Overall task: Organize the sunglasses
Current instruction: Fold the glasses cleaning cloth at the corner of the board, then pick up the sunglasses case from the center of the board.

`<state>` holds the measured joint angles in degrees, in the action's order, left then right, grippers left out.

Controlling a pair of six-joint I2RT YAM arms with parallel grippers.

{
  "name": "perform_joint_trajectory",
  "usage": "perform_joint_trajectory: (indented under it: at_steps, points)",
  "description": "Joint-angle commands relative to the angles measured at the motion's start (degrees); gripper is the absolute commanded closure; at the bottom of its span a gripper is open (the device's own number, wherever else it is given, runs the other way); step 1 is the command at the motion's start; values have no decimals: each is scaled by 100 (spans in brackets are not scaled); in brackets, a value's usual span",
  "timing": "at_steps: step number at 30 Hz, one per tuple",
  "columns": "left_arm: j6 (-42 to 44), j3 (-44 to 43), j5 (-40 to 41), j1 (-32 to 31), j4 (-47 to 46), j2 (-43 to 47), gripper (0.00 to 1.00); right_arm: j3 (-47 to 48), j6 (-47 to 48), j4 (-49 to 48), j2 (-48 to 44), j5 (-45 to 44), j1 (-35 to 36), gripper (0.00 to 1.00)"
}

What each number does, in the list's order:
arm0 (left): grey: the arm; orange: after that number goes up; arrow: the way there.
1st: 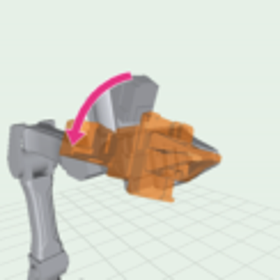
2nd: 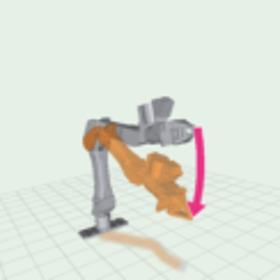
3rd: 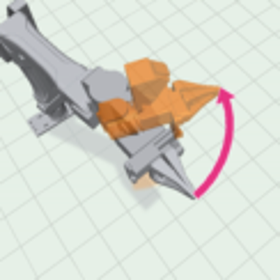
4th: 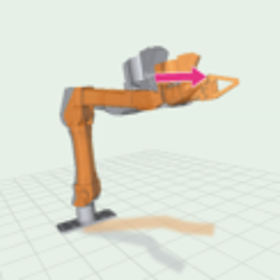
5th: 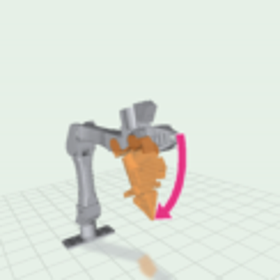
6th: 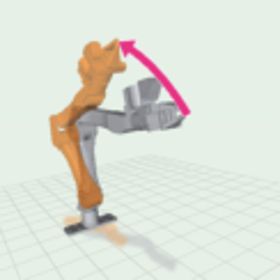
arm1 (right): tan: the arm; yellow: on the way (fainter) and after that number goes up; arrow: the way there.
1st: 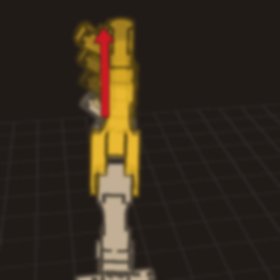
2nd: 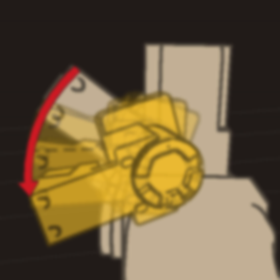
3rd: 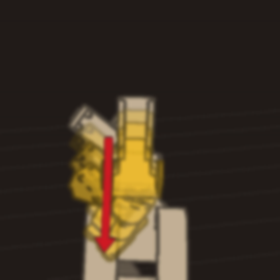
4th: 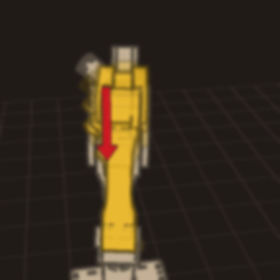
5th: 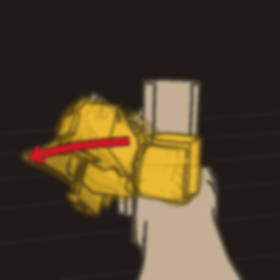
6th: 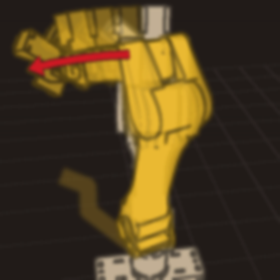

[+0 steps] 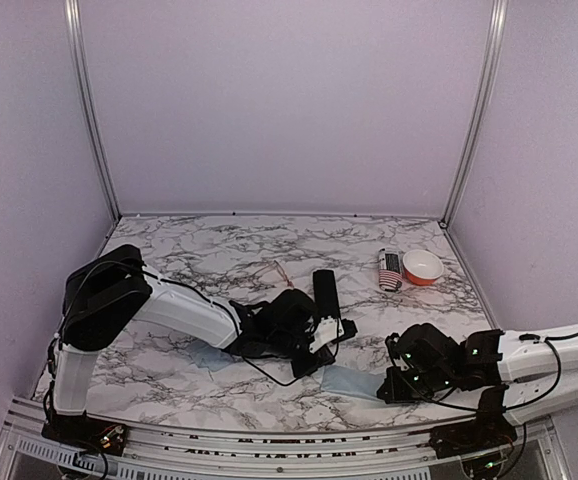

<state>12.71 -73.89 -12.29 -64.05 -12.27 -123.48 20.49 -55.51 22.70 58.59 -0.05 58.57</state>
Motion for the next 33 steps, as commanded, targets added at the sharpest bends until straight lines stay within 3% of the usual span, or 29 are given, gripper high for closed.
perform_joint_trajectory:
  at_steps: [1, 8, 16, 21, 24, 28, 33]
  points:
    - [-17, 201, 211, 60, 156, 227, 94, 129, 64, 414, 87, -55, -44, 100]
    - [-177, 354, 283, 145, 97, 928, 94, 733, 319, 653, 93, -346, -38, 98]
    - [-688, 622, 658, 455, 5, 1690, 91, 2292, 894, 1049, 694, -1066, -87, 74]
    - [-800, 1079, 955, 690, -222, 2055, 86, 3343, 1514, 1113, 1632, -1104, -721, 54]
    - [-801, 1266, 1141, 716, -235, 2197, 78, 3904, 1818, 1091, 2258, -972, -1194, 38]
    - [-815, 1426, 1382, 761, -323, 2267, 66, 4674, 2152, 1054, 3216, -617, -1634, 33]
    - [-936, 1454, 1397, 914, -419, 2213, 65, 5773, 2442, 1244, 4623, -338, -2003, 28]
